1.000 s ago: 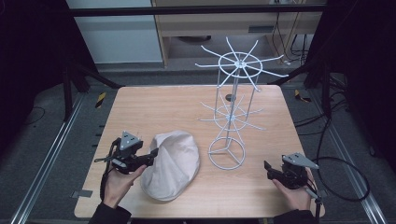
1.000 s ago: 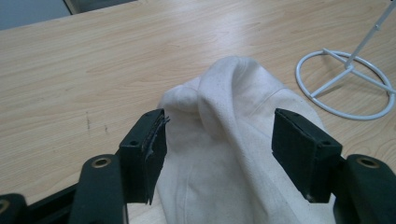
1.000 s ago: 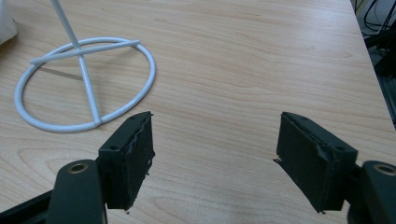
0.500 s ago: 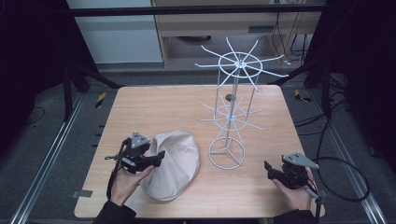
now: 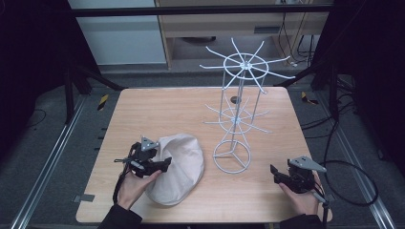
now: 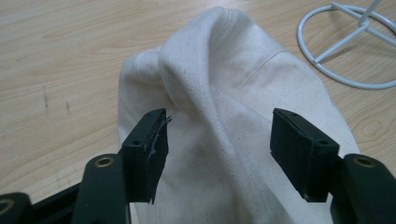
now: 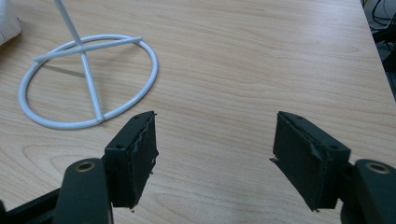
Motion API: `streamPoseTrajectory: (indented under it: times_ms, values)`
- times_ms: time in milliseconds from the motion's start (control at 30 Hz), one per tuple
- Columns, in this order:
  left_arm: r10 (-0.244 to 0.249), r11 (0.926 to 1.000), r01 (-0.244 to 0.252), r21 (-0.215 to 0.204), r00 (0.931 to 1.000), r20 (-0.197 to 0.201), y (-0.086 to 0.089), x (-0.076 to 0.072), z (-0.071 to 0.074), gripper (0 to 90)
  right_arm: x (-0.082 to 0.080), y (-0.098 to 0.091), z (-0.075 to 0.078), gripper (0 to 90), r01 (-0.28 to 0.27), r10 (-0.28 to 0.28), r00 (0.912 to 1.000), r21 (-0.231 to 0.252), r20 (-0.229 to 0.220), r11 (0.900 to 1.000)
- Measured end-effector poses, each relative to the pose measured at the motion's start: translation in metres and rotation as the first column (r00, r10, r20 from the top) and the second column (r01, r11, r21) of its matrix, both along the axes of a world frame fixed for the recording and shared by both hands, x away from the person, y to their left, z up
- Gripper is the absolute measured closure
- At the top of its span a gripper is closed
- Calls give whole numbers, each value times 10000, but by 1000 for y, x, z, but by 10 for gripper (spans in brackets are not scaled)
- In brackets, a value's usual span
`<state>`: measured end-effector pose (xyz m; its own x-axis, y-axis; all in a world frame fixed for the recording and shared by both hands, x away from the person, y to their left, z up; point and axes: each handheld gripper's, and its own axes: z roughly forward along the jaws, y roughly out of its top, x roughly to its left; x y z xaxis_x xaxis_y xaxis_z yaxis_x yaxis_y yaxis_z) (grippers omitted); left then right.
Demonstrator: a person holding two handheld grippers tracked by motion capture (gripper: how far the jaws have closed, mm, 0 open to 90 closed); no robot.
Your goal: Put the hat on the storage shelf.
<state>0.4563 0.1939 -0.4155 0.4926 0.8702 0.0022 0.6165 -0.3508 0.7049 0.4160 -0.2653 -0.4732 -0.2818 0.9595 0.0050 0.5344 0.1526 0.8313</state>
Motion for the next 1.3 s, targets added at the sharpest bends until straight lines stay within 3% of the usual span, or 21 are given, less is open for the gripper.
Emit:
streamPoseTrajectory:
  times_ms: [333, 500, 633, 900, 1000, 1300]
  values:
    - [88, 9998, -78, 207, 9988, -490, -3, 4, -13, 472, 0, 0, 0, 310, -44, 44, 10000, 48, -38, 10000]
    - [80, 9999, -73, 114, 9975, -706, -5, 6, -16, 556, 0, 0, 0, 312, -45, 46, 9999, 121, -112, 9999]
    - [0, 9999, -12, -135, 9958, -915, -4, 8, -17, 677, 0, 0, 0, 312, -69, 71, 9999, 124, -115, 9999]
    - [243, 9988, -265, -407, 9982, -548, 2, 6, -14, 867, 1, -1, -1, 312, -26, 26, 10000, 44, -73, 10000]
    - [224, 9984, -248, -507, 9986, -470, 4, 5, -12, 875, 1, -1, -1, 312, -26, 27, 10000, 64, -92, 10000]
    - [158, 9917, -98, -1280, 9988, 462, 12, -5, 4, 881, 1, -2, 0, 312, -26, 26, 10000, 26, -71, 10000]
